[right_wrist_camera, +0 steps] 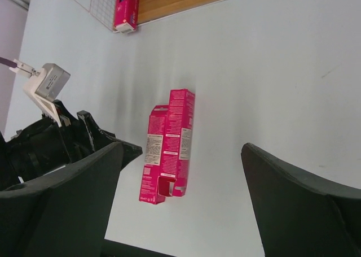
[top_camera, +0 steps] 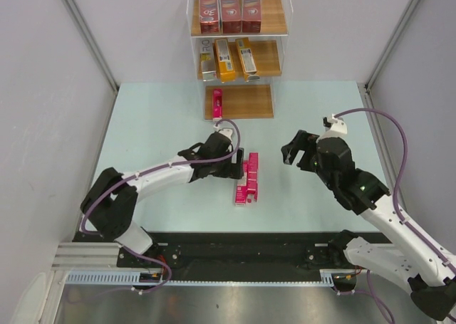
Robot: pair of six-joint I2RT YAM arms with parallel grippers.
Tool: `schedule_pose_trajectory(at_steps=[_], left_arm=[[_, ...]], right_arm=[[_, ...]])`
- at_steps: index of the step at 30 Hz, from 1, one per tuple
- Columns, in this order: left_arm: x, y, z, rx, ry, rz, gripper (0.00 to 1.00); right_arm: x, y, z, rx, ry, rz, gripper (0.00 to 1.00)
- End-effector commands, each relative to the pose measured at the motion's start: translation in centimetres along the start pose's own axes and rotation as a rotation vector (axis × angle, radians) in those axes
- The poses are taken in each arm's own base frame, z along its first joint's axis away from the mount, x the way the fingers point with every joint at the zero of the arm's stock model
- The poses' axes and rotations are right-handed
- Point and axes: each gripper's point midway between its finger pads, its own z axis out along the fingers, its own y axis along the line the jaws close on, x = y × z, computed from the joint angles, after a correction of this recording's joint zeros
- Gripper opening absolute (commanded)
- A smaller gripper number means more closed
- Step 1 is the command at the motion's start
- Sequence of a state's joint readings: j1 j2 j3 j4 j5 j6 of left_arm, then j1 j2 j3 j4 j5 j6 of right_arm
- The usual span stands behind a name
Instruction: Place and organize the toothpastes onto the shelf
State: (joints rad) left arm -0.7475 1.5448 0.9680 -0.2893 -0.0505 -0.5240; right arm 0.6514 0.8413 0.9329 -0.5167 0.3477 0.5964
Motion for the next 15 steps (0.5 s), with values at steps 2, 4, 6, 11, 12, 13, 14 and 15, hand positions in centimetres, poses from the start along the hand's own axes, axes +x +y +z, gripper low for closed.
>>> schedule_pose_trajectory(at_steps=[2,4,6,11,12,13,14,15], left_arm=[[-2.8,-1.6,1.3,-0.012,-0.064,0.007,0.89],[-3.1,-1.9,1.7,-0.015,-0.059,0.013,0.86],[-2.5,-1.7,2.7,-0.037,-0.037,0.015,0.85],[-2.1,-1.1,4.2,-0.088,-0.001,0.01,0.74],[-1.8,-1.0,4.6,-0.096,0.008,0.008,0.73],[-1.7,-0.9,4.9,-0.099,0.013,0.009,0.72],[-1.7,-1.3,5.1,-0.082,0.013,0.009,0.72],[-1.4,-1.3,5.5,-0.078,0.023,0.014,0.72]], right_arm=[[0.1,-0.9,0.1,0.025,0.004,-0.022,0.92],[0.0,-0.9,0.1,0.022,0.003,-0.021,0.92],[-0.1,-1.1,0.0,0.027,0.001,-0.02,0.92],[-0.4,-1.5,0.0,0.028,-0.003,-0.022,0.92],[-0.5,-1.7,-0.1,0.031,-0.004,-0.021,0.93],[-0.5,-1.7,0.0,0.032,-0.004,-0.019,0.93],[-0.5,-1.8,0.0,0.032,-0.003,-0.02,0.93],[-0.5,-1.8,0.0,0.031,0.0,-0.021,0.93]])
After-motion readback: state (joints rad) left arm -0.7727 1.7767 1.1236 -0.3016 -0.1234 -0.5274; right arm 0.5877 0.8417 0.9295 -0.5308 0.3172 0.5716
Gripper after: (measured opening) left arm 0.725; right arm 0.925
